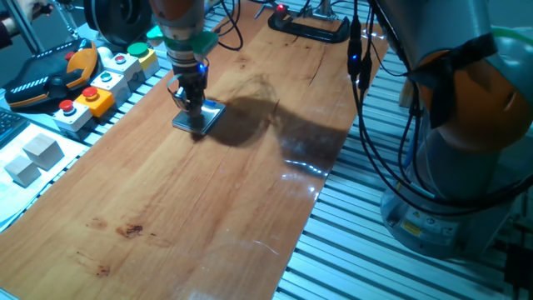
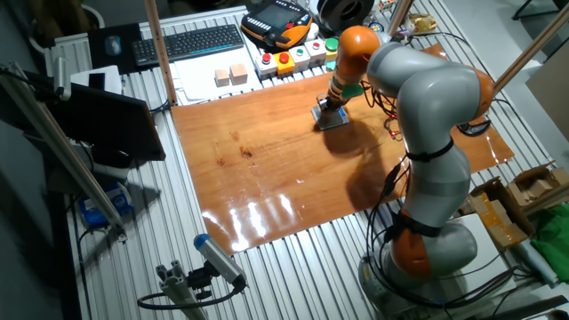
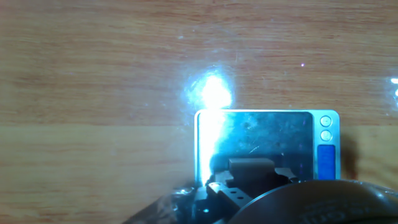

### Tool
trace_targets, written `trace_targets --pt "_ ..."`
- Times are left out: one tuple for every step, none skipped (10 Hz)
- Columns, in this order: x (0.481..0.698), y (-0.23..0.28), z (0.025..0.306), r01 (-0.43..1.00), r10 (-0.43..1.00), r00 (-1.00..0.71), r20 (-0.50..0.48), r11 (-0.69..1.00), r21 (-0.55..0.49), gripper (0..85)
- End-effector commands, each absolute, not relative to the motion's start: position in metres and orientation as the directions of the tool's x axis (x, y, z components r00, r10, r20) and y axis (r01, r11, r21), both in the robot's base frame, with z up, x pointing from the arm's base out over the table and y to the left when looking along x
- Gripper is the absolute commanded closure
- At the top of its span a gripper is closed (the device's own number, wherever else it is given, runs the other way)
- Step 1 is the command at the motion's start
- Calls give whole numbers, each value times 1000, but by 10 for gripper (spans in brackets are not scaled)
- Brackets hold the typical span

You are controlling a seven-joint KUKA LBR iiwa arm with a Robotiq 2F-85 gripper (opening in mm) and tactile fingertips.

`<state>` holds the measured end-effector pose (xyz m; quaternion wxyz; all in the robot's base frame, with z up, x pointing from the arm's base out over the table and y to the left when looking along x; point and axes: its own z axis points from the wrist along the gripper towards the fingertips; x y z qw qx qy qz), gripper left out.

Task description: Remove the object from the scale

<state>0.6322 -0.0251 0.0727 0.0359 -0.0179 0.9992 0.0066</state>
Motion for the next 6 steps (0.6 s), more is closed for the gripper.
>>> trace_targets --pt "631 -20 77 -22 -21 -997 -70 1000 11 843" --pt "629 -12 82 -2 -2 -998 -66 1000 8 843" --pt "626 -3 85 12 12 -998 -66 1000 1 843" --pt "623 8 85 29 29 -997 -66 1000 2 843" --pt "622 16 85 39 39 -997 -68 999 1 843" --pt "621 24 86 48 48 -996 -69 999 0 843"
